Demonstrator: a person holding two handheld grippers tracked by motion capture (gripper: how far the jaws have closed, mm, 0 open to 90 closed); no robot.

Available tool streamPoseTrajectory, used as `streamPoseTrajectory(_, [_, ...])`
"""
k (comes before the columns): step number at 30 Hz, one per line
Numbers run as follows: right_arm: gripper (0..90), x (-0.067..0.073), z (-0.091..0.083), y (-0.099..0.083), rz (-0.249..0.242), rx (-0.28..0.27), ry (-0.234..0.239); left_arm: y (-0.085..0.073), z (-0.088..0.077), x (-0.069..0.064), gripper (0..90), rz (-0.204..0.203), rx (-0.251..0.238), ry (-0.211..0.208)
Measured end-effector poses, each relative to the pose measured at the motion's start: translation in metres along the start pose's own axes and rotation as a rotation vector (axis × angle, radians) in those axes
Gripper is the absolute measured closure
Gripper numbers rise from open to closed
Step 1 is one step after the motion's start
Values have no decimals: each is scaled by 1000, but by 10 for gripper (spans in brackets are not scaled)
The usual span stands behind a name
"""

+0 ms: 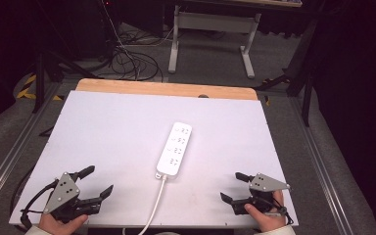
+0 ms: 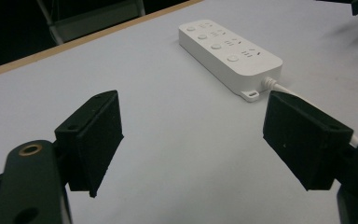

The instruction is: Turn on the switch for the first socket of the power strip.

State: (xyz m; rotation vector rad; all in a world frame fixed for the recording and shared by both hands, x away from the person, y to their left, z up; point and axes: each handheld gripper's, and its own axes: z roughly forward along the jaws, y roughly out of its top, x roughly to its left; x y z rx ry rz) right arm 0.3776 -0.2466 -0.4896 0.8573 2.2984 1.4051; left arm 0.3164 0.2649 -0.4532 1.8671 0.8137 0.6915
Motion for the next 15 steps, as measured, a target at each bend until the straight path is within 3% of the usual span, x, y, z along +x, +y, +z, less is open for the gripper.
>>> streamPoseTrajectory(3, [103,-1,1,-4,8,13,3,0,1,-1,203,-4,-3,1])
streamPoseTrajectory(7, [106,0,-2,0,13,-17,-18,1,1,0,196,-4,-10,8])
streamPoseTrajectory(10, [126,1,-3,1,44,-3,-11,0,1,0,195,-5,-10,14])
streamPoseTrajectory(15, [126,1,-6,3,34,-16,-38,0,2,1,190,-17,0,8])
